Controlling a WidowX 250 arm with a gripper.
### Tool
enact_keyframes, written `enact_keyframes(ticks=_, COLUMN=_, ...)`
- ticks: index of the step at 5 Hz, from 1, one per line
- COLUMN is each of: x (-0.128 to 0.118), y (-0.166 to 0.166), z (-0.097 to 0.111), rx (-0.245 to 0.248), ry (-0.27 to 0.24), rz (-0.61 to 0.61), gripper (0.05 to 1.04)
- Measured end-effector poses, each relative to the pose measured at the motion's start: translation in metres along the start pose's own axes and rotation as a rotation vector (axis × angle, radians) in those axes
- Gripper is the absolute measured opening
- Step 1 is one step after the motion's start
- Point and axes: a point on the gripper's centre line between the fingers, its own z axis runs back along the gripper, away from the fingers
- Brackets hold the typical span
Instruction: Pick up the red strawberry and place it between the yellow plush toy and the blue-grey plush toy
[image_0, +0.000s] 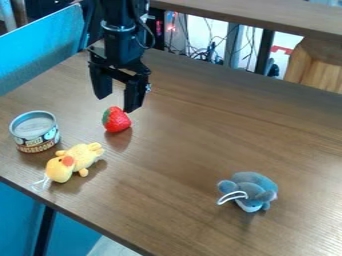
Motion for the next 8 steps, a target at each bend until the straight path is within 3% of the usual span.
enact_keyframes(ticks=1, x=-0.003, y=-0.002, z=-0.014, rx=-0.012, ry=0.043, rz=-0.008, gripper=1.001)
enact_keyframes(ticks=2, x=0.004, y=0.002, z=-0.015, rx=0.005, ry=-0.003, rz=-0.11, gripper=1.001)
enact_keyframes(ticks=3, x=0.008, y=0.009, z=-0.015, rx=0.057, ry=-0.023, rz=-0.184, gripper=1.001)
enact_keyframes(ticks=5, x=0.019, y=0.018, z=-0.011, rx=0.111, ry=-0.036, rz=-0.255, gripper=1.001)
enact_keyframes(ticks=8, x=0.043, y=0.013, z=-0.038, rx=0.061, ry=0.101, rz=-0.343, gripper=1.001)
